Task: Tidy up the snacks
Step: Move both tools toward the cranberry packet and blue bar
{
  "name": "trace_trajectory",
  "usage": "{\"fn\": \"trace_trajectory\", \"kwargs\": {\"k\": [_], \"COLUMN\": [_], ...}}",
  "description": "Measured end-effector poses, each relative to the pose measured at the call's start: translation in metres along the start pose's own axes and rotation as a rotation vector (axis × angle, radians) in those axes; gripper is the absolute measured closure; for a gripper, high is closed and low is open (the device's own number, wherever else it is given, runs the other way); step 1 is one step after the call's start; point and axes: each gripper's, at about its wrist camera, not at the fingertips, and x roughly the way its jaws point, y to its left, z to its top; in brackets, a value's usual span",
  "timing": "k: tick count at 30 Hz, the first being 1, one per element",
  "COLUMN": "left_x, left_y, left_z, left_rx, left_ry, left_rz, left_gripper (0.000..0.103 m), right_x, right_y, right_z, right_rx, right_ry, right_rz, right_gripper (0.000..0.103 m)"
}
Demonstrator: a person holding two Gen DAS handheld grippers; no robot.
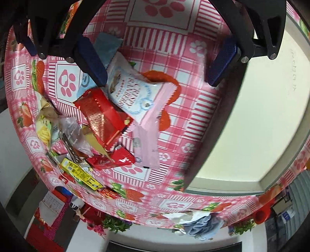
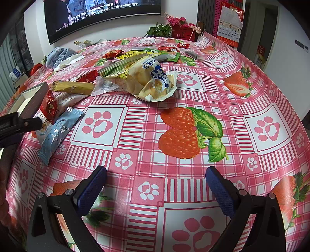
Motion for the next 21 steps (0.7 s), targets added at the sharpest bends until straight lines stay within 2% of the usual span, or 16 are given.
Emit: {"fn": "trace_trajectory", "kwargs": {"k": [5, 10, 13, 15, 18, 21], "left_x": [0.001, 0.007, 0.008, 0.007, 0.002, -0.002], "left_y": [-0.011, -0.015, -0.02, -0.021, -0.014, -0.003], "left_z": [-0.001, 0.006, 0.01, 0.008, 0.004, 0.002], "left_rx": [0.012, -0.013, 0.008, 0.043, 0.06, 0.048], "left_ry": [0.014, 0.041, 0.035, 0.021, -0.002, -0.013], "left_rz": [-0.024, -0.016, 0.005, 0.026, -0.032, -0.089], "left_gripper": [0.0, 0.008, 0.022, 0.036, 0.048, 0.053], "right_x": [-0.001, -0.001, 0.0, 0.0, 0.0, 0.0], "right_y": [0.0, 0.0, 0.0, 0.0, 0.0, 0.001], "right_z": [0.0, 0.0, 0.0, 0.0, 0.0, 0.0], "right_rx": [0.002, 0.001, 0.0, -0.001, -0.001, -0.002], "right_ry": [-0.001, -0.001, -0.001, -0.001, -0.001, -0.001], "right_rz": [0.004, 0.003, 0.001, 0.0, 0.001, 0.0], "right_gripper": [0.001, 0.001, 0.001, 0.001, 0.001, 0.001]}}
